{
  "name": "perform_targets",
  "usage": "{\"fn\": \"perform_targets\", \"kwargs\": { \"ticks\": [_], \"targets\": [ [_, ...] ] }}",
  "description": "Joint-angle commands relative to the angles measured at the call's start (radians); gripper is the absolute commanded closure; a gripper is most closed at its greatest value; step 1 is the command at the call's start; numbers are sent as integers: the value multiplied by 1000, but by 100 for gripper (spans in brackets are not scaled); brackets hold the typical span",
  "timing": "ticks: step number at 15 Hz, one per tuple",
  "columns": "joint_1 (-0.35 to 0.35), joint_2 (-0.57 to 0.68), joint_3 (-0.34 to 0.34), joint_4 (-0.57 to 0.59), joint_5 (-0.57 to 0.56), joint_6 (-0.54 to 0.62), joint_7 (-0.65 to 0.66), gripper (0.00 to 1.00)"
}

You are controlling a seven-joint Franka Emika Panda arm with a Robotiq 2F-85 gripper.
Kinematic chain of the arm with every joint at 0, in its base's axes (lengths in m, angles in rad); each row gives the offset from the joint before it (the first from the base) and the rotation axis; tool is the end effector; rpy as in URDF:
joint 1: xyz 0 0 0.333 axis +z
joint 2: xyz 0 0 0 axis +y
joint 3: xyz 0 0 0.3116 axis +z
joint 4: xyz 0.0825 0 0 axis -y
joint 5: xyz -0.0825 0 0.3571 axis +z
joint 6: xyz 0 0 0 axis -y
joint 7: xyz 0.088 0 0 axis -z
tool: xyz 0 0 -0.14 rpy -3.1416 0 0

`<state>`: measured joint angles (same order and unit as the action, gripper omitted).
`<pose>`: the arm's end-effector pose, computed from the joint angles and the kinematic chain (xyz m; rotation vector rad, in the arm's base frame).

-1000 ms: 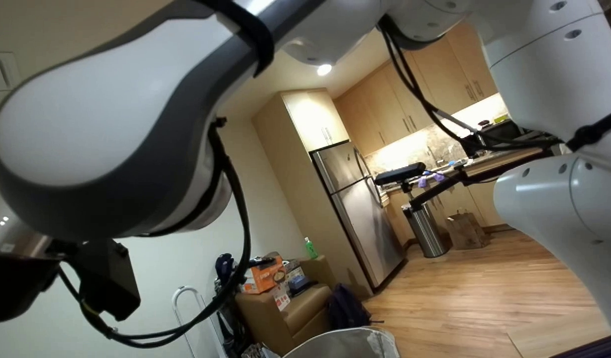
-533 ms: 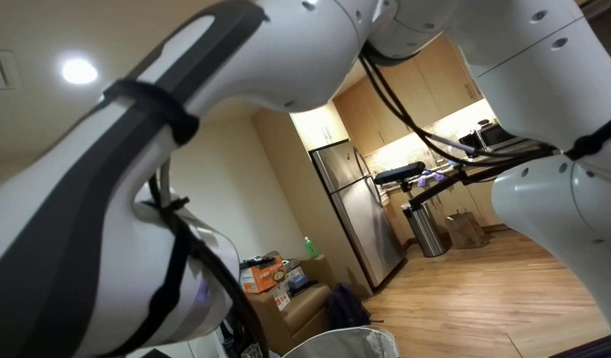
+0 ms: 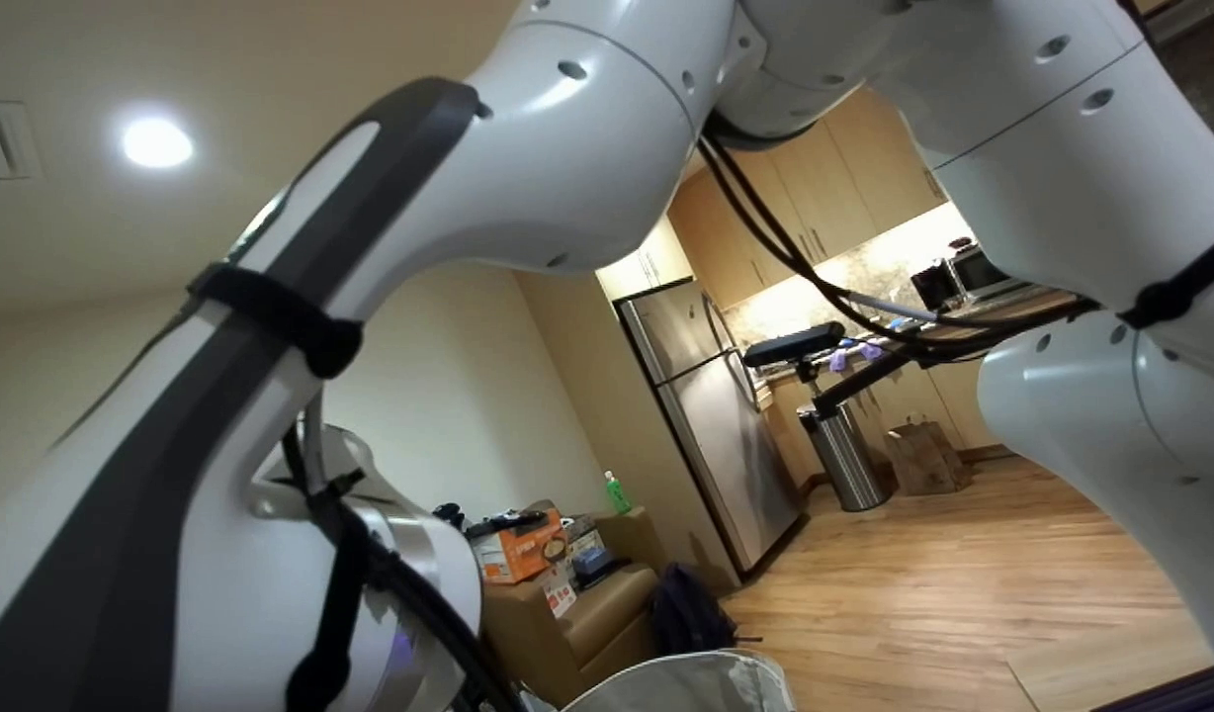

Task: Take the underwear out of the laundry bag and put it on the sofa

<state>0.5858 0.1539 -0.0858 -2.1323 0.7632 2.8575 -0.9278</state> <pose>0.5361 0.2586 0.3774 -2.5439 -1.0102 -0.8668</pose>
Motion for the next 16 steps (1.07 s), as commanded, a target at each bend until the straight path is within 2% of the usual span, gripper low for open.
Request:
{"fn": "perform_targets", "kwargs": {
  "ticks": [1, 2, 3, 4, 6, 7, 9, 12, 13, 14, 15, 16],
  "targets": [
    [-17, 132, 15, 108, 31, -114, -34, 97],
    [-19, 183, 11, 138, 21, -128, -26, 97],
    [-44, 237, 29, 188, 70, -205, -69, 97],
    [-176, 298, 156, 217, -41, -184, 19, 97],
    [-239, 409, 201, 301, -124, -205, 64, 97],
    [-254, 299, 246, 180, -141, -138, 70, 96],
    [-313, 363, 296, 209, -197, -124, 87, 94],
    [-322, 342, 316, 208, -196, -126, 88, 96],
    [-261, 358, 261, 225, -312, -113, 188, 97],
    [-231, 371, 228, 242, -397, -134, 249, 97],
    [-175, 413, 169, 297, -488, -188, 316, 97],
    [-169, 445, 160, 338, -577, -221, 374, 97]
  ]
}}
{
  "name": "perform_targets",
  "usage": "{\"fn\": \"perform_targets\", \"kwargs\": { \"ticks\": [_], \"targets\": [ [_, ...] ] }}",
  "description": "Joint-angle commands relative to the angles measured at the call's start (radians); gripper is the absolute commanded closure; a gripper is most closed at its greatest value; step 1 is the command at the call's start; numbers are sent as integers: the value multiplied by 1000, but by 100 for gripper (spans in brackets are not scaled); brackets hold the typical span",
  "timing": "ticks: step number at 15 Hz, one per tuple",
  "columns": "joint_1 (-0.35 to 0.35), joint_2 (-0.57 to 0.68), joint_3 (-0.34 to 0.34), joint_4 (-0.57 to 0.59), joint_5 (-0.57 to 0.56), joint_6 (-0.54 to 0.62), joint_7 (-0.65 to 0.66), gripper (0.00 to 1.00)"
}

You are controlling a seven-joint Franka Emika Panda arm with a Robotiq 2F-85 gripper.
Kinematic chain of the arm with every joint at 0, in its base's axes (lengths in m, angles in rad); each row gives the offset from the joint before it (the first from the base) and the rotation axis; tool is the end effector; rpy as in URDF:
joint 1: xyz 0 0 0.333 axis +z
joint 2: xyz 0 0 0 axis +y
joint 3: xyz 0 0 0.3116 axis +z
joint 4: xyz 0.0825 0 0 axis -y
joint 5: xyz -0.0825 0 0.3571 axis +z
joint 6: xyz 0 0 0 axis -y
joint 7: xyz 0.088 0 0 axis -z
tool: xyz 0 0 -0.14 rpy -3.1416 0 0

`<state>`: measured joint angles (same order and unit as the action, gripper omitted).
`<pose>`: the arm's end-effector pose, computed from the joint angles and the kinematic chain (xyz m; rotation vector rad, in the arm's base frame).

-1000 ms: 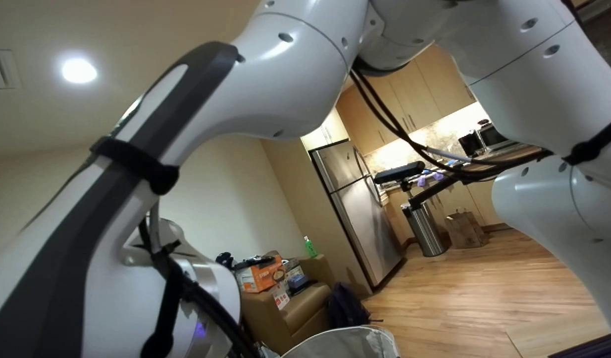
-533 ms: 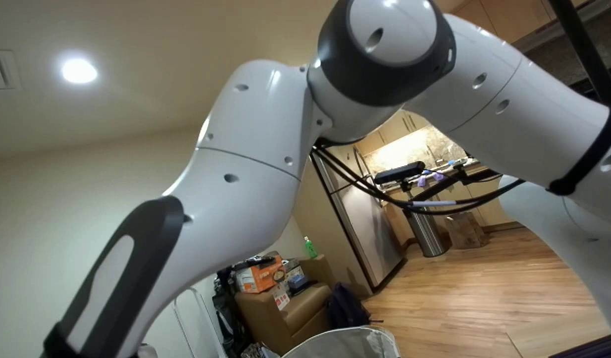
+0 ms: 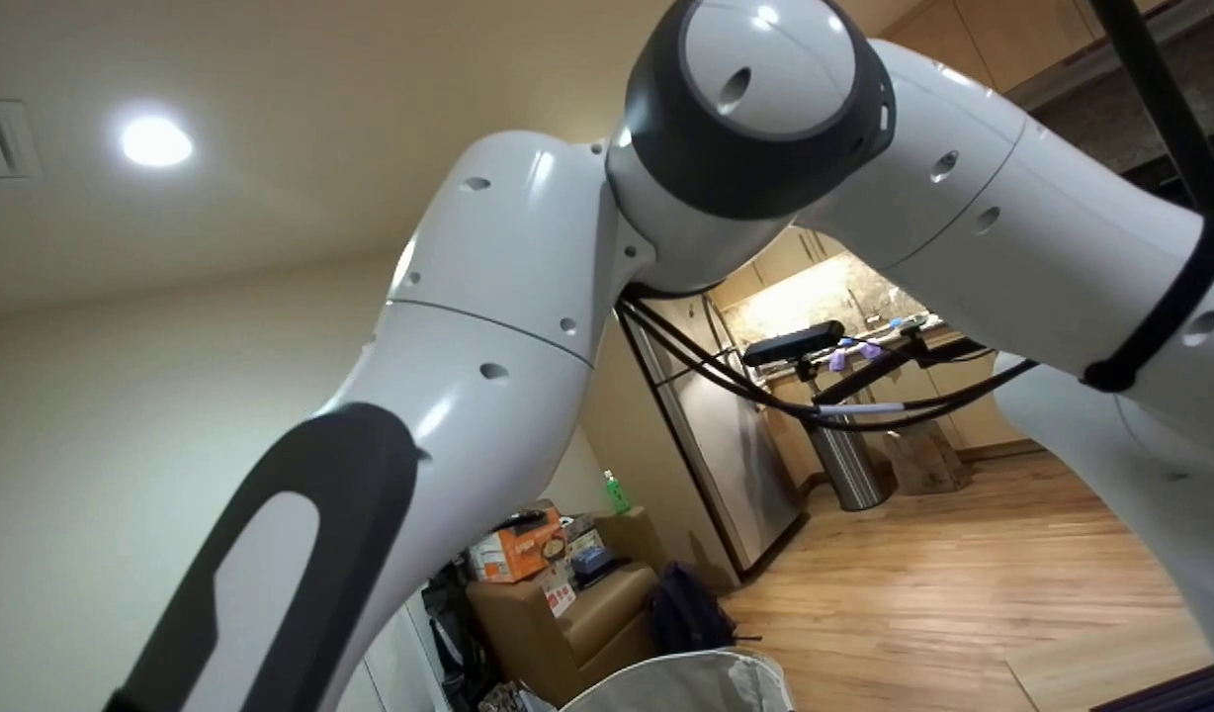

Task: Take the underwear out of the laundry bag and put it on the sofa

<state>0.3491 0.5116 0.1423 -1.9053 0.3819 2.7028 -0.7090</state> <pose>0.5757 0.2934 0.2437 -2.6106 -1.1786 -0.4430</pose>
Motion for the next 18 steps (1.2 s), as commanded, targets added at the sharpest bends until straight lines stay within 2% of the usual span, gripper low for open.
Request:
{"fn": "perform_targets", "kwargs": {
  "ticks": [1, 2, 3, 5, 6, 10, 13, 18],
  "targets": [
    [95, 131, -100, 169, -284, -121, 223, 97],
    [68, 170, -72, 220, -370, -174, 284, 97],
    [39, 216, -37, 279, -410, -243, 290, 97],
    [-16, 289, 35, 366, -411, -325, 254, 97],
    [-2, 212, 24, 255, -436, -251, 298, 94],
    [-29, 296, 51, 347, -434, -284, 288, 94],
    [-16, 394, 46, 463, -480, -242, 263, 97],
    [-10, 576, 30, 668, -536, -303, 263, 97]
  ]
}}
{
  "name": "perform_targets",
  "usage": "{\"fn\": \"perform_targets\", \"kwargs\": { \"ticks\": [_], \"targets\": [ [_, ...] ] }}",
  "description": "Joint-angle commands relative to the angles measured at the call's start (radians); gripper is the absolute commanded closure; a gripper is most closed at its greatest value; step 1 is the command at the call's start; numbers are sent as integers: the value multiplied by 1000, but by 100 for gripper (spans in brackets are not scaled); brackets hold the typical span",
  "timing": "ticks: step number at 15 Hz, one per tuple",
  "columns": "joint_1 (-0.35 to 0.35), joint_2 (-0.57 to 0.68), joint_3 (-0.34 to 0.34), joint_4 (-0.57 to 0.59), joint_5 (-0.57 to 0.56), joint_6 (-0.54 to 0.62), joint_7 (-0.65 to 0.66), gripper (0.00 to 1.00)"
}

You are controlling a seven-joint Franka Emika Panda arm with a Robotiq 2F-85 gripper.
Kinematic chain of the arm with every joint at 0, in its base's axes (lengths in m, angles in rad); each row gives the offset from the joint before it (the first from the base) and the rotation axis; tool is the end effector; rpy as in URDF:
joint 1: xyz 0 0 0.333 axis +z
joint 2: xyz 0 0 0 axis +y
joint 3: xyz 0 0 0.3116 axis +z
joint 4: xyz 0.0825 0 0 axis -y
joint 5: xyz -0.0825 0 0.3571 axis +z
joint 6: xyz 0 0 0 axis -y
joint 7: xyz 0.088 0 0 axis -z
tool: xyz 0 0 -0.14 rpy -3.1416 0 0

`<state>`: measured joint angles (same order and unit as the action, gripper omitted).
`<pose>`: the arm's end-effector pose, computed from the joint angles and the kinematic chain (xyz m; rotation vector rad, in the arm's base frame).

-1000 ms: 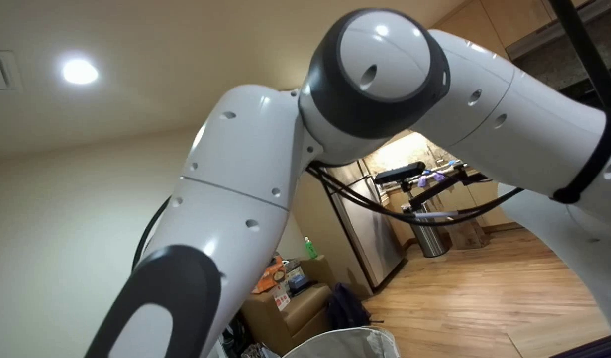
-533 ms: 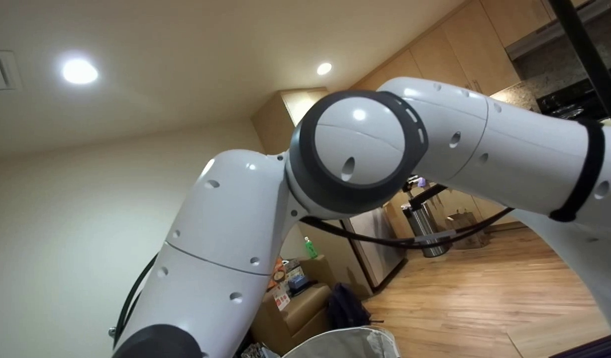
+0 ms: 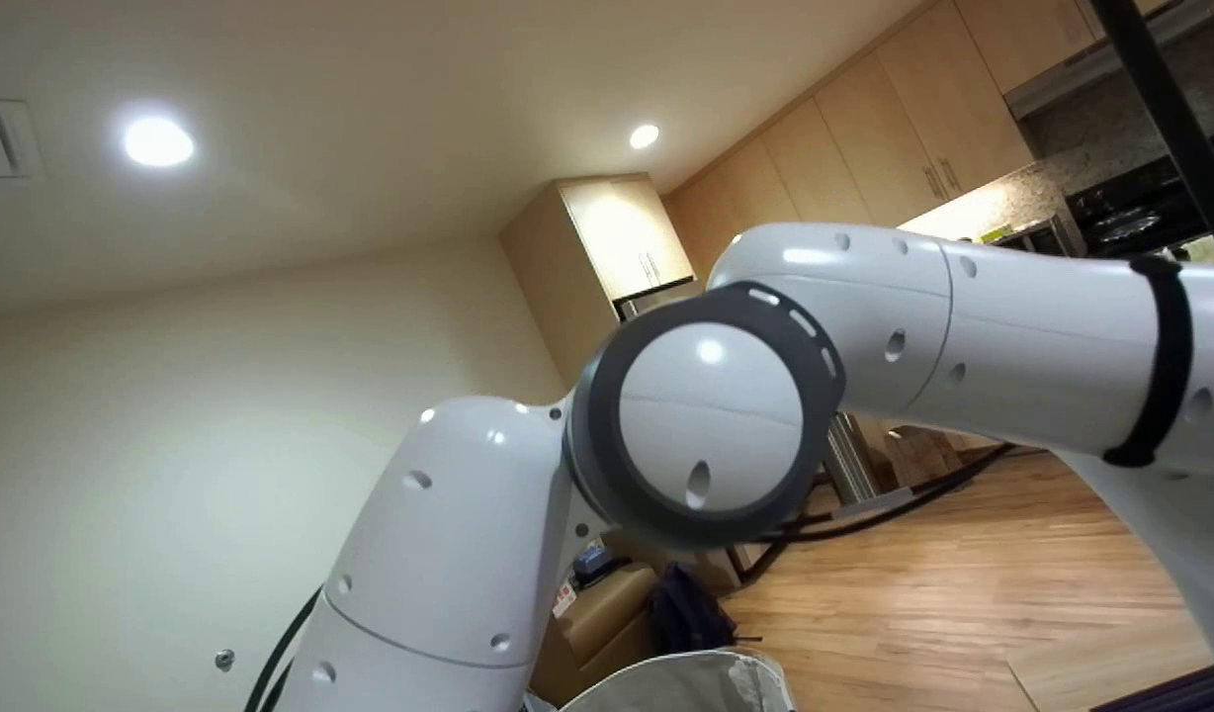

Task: Take the underwear out of the laundry bag and put it on the sofa

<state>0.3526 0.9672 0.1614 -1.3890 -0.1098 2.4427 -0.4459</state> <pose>0.6348 0.3310 0.1219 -2.7283 -1.4293 -0.1506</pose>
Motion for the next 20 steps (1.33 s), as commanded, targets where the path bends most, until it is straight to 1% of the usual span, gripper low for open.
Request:
{"fn": "perform_targets", "kwargs": {
  "ticks": [1, 3, 4, 5, 7, 10, 11, 12, 13, 15, 17, 20],
  "targets": [
    [-2, 159, -6, 198, -61, -49, 10, 97],
    [23, 238, -48, 292, -118, -50, 9, 97],
    [27, 274, -57, 334, -136, -57, 4, 97],
    [39, 313, -77, 381, -124, -63, -19, 97],
    [43, 381, -93, 459, -126, -76, -29, 97],
    [50, 474, -91, 573, -108, -111, -53, 97],
    [51, 495, -82, 599, -99, -123, -52, 69],
    [53, 510, -76, 620, -95, -133, -54, 67],
    [44, 498, -48, 606, -109, -128, -37, 62],
    [49, 501, -25, 630, -98, -120, -35, 49],
    [53, 460, -10, 601, -79, -100, -35, 36],
    [58, 407, 20, 588, -70, -119, -19, 16]
  ]
}}
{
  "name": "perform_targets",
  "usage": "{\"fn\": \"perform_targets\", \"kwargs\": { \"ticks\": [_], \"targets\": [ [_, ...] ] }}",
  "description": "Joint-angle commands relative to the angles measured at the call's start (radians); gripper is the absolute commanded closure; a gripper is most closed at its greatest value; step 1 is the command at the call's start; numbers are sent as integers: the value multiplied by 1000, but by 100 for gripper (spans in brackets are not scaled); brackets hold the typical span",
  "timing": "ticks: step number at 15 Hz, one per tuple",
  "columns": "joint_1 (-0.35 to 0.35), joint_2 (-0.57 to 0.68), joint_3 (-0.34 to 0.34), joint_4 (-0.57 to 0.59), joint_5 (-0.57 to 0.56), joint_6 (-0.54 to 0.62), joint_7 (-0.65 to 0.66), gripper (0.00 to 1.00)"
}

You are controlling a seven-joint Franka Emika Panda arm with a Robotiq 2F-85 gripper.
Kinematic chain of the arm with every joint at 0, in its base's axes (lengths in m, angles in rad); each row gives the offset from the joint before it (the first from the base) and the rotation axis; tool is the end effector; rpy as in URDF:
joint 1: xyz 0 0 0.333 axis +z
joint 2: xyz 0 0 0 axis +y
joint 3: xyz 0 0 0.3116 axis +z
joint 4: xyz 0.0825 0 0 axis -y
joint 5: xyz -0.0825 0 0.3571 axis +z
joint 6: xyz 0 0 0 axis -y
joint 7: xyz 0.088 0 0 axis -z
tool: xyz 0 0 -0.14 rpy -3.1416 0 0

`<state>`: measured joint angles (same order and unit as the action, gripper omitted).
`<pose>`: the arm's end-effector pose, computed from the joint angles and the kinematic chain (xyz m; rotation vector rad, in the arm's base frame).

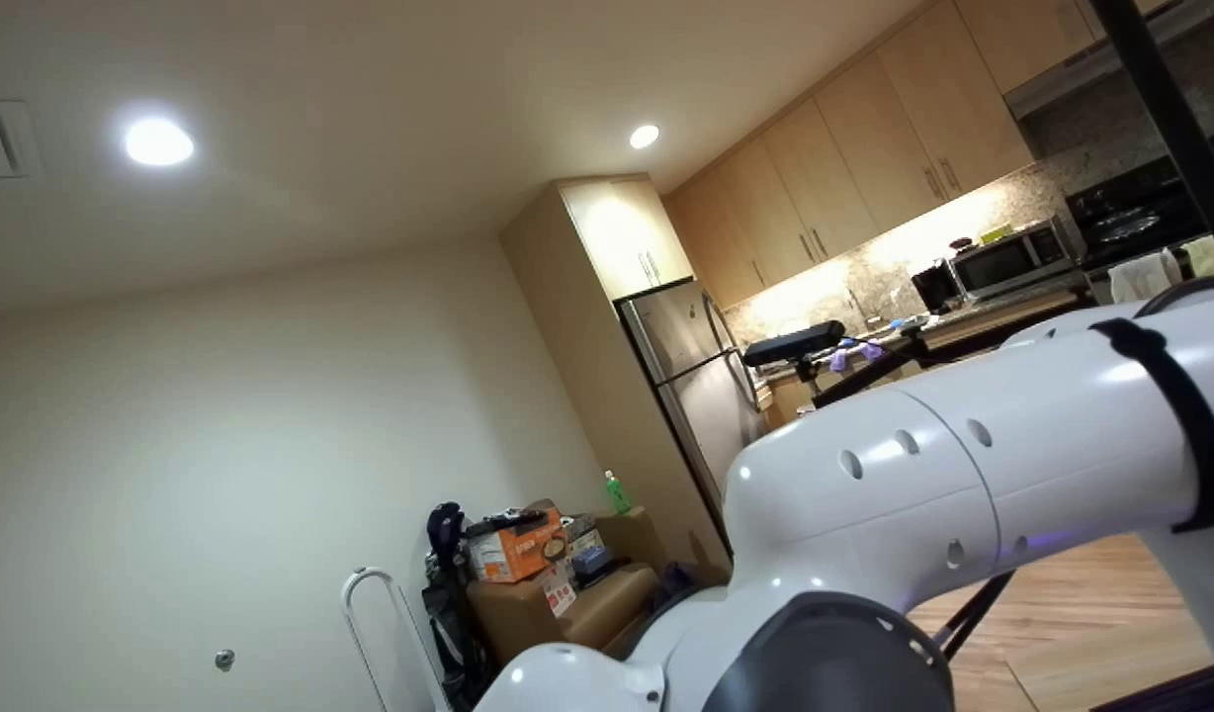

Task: Take the underwear out of the laundry bag and put it on the sofa

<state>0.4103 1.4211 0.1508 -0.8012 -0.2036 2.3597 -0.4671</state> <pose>0.6751 0.3549 0.0246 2.7252 1.5311 0.2316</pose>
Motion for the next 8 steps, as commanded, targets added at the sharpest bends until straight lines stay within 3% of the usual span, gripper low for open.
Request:
{"fn": "perform_targets", "kwargs": {
  "ticks": [1, 3, 8],
  "targets": [
    [3, -78, 36, -20, 21, -37, 11, 10],
    [1, -130, 46, -51, 15, -27, 22, 1],
    [-12, -270, 74, -177, 16, 18, 22, 0]
  ]
}}
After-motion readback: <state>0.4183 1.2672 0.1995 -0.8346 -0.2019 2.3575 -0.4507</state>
